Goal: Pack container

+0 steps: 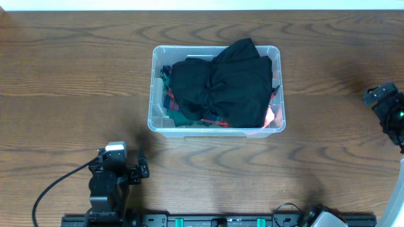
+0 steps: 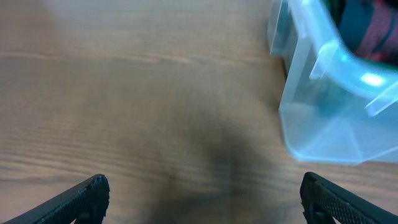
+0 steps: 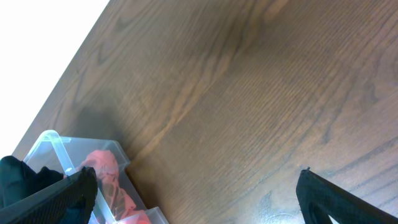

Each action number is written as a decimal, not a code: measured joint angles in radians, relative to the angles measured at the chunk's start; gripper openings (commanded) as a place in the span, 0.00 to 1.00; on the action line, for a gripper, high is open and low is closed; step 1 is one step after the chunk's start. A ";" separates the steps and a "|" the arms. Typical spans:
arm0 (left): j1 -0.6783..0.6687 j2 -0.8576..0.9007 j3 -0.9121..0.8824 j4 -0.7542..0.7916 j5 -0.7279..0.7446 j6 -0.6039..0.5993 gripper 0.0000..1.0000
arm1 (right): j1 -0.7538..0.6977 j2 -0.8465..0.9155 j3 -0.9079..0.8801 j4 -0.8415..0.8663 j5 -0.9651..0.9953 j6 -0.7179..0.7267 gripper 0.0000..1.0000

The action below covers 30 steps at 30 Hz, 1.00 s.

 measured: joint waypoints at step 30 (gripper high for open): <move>0.000 0.000 -0.021 0.001 0.011 0.000 0.98 | 0.000 0.000 0.000 0.000 0.000 0.000 0.99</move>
